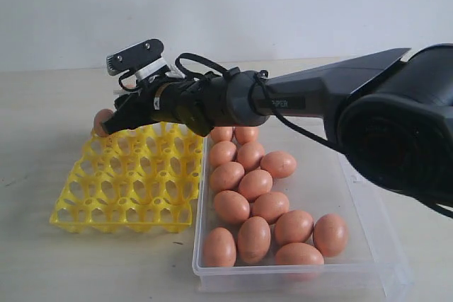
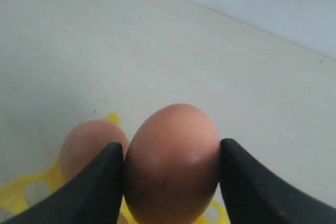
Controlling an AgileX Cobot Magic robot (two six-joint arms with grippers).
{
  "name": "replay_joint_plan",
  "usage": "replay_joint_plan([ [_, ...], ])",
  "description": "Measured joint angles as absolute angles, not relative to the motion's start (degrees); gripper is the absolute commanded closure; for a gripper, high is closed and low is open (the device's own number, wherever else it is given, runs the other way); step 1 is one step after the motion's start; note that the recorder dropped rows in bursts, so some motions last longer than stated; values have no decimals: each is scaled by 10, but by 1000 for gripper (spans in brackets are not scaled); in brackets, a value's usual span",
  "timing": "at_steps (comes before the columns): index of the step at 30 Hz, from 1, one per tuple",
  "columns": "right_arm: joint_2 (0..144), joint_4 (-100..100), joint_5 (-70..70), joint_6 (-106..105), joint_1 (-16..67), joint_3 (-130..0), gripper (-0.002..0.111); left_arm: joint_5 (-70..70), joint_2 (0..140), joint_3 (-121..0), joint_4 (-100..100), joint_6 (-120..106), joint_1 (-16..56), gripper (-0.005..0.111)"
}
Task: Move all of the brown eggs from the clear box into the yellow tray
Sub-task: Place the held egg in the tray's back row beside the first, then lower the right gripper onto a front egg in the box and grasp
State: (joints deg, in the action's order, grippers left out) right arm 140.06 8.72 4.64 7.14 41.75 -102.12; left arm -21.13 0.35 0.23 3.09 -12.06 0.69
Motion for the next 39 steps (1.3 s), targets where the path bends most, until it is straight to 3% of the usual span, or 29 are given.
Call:
replay_joint_plan([
  [3, 1409, 87, 26, 87, 419, -1025, 102, -211, 3, 2, 31, -121, 7, 107],
  [10, 1410, 87, 15, 88, 419, -1026, 62, -211, 3, 2, 31, -121, 7, 107],
  [13, 1410, 87, 11, 88, 419, -1026, 53, -211, 3, 2, 31, -121, 7, 107],
  [25, 1367, 87, -40, 81, 422, -1029, 46, -211, 3, 2, 31, -121, 7, 107],
  [39, 1239, 101, -298, 79, 424, -1026, 50, -211, 3, 2, 31, -121, 7, 107],
])
